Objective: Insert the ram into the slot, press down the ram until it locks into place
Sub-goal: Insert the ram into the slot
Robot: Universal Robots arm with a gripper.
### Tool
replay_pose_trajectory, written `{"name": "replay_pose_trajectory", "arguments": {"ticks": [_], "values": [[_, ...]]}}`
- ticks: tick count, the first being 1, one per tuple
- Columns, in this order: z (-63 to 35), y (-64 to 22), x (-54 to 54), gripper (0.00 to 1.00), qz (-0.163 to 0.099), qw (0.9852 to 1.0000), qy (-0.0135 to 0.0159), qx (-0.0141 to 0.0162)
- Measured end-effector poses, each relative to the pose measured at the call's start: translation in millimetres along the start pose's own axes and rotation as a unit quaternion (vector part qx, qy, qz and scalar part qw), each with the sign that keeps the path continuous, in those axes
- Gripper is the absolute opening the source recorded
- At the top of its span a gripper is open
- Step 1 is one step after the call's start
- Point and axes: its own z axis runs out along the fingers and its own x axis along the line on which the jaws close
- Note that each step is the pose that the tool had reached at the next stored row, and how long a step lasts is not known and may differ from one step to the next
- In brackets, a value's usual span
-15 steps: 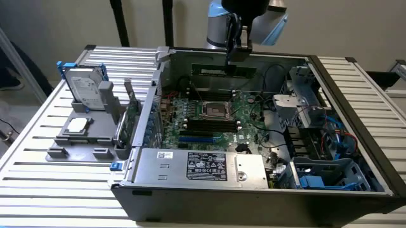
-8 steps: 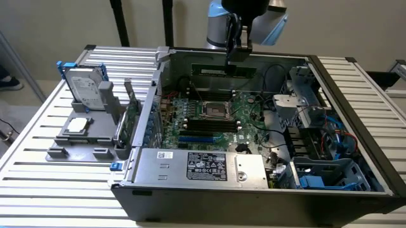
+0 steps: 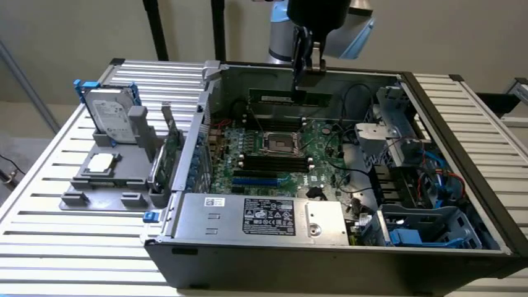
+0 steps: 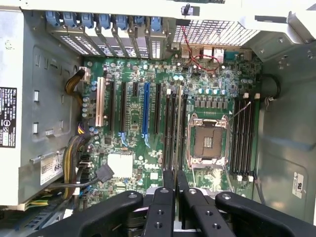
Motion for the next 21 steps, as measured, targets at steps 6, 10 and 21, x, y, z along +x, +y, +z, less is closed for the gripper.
{"name": "replay_pose_trajectory", "arguments": {"ticks": [6, 10, 21], "values": [[10.9, -0.2, 0.2, 0.13, 0.000, 1.0000, 0.0000, 0.0000], [18.2, -0.5, 0.3, 0.13, 0.000, 1.0000, 0.0000, 0.0000], [38.2, -1.2, 0.6, 0.13, 0.000, 1.0000, 0.0000, 0.0000]]}}
